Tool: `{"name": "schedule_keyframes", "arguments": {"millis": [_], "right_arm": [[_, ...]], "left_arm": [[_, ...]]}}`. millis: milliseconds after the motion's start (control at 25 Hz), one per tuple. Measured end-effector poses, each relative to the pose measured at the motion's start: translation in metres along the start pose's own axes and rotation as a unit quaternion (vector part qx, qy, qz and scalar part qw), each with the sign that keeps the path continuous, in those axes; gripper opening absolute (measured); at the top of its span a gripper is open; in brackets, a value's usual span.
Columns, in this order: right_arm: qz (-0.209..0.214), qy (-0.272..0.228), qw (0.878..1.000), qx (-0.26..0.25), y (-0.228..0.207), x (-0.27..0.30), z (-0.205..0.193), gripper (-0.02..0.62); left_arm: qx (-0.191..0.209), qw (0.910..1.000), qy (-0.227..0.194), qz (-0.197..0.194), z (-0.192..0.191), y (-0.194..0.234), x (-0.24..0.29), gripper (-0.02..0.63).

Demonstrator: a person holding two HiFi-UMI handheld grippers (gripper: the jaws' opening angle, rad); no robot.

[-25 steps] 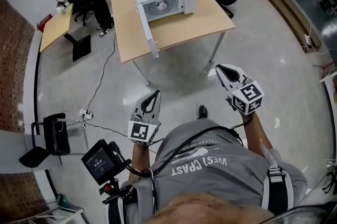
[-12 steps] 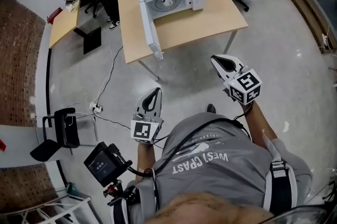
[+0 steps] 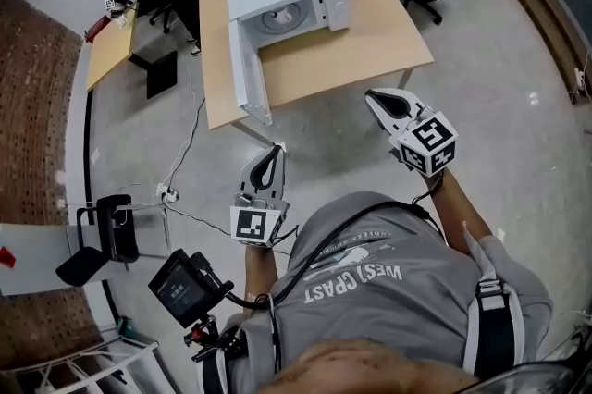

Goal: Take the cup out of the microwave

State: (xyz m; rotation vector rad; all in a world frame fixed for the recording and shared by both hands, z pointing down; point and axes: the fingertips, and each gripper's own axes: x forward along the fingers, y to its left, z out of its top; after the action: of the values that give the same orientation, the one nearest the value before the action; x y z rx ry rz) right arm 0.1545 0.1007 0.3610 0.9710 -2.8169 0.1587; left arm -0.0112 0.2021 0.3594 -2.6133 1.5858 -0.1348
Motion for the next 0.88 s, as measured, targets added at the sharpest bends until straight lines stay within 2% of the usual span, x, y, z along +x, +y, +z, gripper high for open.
{"name": "schedule_keyframes", "arguments": {"millis": [240, 400, 560, 880], "right_arm": [[0.009, 0.008, 1.0, 0.018, -0.037, 0.013, -0.008, 0.012], [0.015, 0.021, 0.999, 0.032, -0.049, 0.039, -0.022, 0.012], [0.006, 0.02, 0.999, 0.041, -0.06, 0.072, -0.024, 0.012], [-0.03, 0.026, 0.999, 0.029, -0.076, 0.125, -0.005, 0.012]], "left_arm": [[0.001, 0.9999, 0.014, -0.003, -0.001, -0.011, 0.034, 0.043], [-0.004, 0.9995, 0.03, 0.004, -0.01, 0.008, 0.046, 0.043], [-0.01, 0.9989, 0.045, -0.007, -0.029, 0.035, 0.062, 0.043], [-0.002, 0.9988, 0.011, -0.047, -0.019, 0.094, 0.099, 0.043]]}}
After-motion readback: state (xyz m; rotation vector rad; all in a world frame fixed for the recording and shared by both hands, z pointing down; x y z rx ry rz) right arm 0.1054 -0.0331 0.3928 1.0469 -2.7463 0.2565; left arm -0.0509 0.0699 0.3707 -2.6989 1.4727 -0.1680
